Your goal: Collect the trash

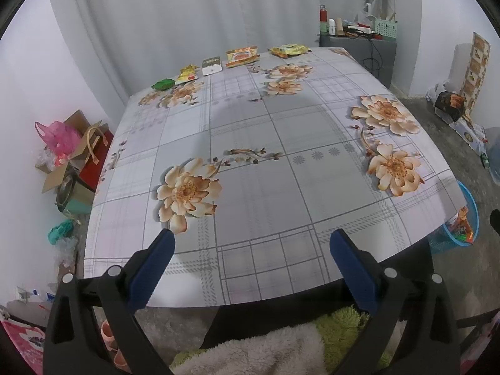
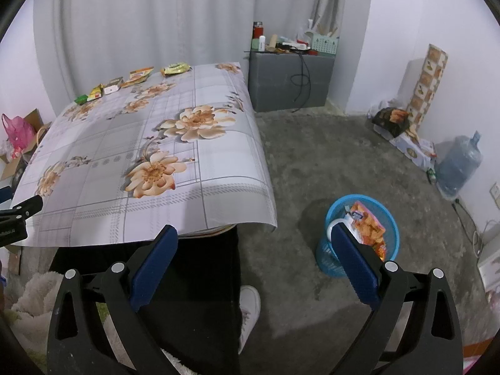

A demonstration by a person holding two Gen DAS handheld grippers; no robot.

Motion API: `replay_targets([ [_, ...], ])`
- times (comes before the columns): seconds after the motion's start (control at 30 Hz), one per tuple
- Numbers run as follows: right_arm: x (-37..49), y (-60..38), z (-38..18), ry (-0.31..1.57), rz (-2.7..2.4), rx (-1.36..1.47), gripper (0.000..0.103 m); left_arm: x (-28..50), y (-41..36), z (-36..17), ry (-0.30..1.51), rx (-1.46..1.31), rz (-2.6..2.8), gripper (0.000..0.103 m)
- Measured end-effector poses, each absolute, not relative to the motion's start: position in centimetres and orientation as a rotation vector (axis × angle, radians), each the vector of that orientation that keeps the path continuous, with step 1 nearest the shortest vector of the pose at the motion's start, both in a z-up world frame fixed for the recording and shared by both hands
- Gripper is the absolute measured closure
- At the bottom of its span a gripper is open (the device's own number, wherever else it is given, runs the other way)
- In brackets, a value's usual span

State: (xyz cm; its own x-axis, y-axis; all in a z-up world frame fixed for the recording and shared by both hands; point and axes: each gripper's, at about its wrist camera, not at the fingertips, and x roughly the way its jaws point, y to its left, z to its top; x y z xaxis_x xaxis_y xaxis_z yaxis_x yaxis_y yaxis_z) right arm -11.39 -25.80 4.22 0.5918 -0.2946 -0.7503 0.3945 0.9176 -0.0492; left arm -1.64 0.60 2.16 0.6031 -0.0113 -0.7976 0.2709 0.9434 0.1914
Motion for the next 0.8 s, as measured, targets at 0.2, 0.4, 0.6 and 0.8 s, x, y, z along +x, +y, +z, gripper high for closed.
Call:
replay_targets([
  [0.2,-11.4,-25.77,4.25,0.848,-0.402,0.125,0.009,-1.49,0.59,2.12,0.913,0.312,-0.165,0.006],
  [0.4,-11.37,-25.69,4.2,0.849,-0.403,0.129,0.009,-1.33,0.87,2.07,0.916,0.311,-0.16,0.006],
  [0.6,-11.34,-25.59,4.19,0.848,-0.405,0.13,0.009,-1.22,1.04,2.08,0.921,0.312,-0.156,0.006],
  [0.8,-11.33,-25.59,4.2,0.847,-0.404,0.129,0.009,-1.16,1.05,2.07,0.92,0.313,-0.159,0.006],
])
